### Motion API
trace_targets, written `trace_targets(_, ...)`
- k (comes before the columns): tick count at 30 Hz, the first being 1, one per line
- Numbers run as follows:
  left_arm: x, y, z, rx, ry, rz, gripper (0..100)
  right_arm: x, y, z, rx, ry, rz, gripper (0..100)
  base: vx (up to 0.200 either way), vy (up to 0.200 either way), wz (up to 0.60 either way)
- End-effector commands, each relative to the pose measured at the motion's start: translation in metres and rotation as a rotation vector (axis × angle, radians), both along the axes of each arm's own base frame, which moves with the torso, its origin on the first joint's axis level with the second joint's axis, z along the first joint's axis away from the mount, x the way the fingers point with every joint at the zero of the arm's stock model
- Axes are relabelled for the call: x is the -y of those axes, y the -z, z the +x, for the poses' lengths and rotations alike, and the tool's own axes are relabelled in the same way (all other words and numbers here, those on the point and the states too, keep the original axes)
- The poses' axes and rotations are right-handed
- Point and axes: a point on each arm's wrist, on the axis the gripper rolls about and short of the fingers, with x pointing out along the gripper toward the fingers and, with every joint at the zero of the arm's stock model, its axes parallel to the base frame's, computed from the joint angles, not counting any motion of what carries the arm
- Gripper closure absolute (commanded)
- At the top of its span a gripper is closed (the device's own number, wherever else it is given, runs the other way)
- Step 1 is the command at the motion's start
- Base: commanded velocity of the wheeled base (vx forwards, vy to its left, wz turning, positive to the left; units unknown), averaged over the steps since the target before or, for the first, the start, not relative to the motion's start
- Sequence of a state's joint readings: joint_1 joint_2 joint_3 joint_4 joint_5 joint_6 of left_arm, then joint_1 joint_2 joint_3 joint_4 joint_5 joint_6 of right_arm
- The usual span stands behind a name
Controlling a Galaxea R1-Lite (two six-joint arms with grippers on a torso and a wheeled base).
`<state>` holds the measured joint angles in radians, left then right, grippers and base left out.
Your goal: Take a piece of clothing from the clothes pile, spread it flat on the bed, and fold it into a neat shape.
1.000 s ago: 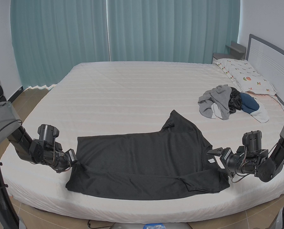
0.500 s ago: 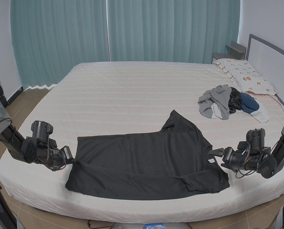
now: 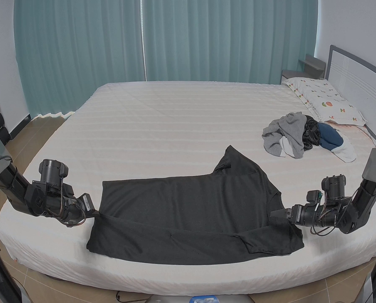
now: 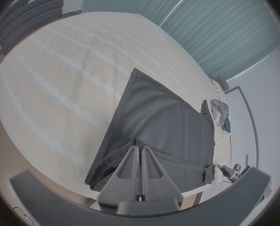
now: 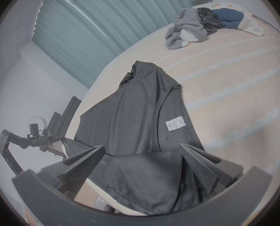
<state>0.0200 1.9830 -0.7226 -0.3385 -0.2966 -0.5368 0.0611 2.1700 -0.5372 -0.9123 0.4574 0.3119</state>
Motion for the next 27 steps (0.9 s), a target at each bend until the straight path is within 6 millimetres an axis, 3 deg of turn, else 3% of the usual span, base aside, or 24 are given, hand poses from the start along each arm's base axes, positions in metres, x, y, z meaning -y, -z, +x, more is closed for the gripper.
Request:
trace_targets(1,0.000,0.001,0.000,-0.003,-0.001,-0.001,100,0.002,0.015,0.004,-0.022,-0.016,-0.021,0,0.000,0.000,0.00)
trace_targets(24,0.000,0.001,0.000,-0.003,-0.001,-0.001,100,0.022,0.033,-0.005,-0.035,-0.083,-0.043,0,0.000,0.000,0.00)
trace_targets(25,0.000,0.001,0.000,-0.003,-0.001,-0.001,100,0.023,0.034,-0.005,-0.030,-0.086,-0.038,100,0.000,0.000,0.00)
trace_targets(27,-0.001,0.000,0.000,-0.002,-0.002,-0.001,100,0.026,0.035,-0.007,-0.014,-0.084,-0.034,100,0.000,0.000,0.00)
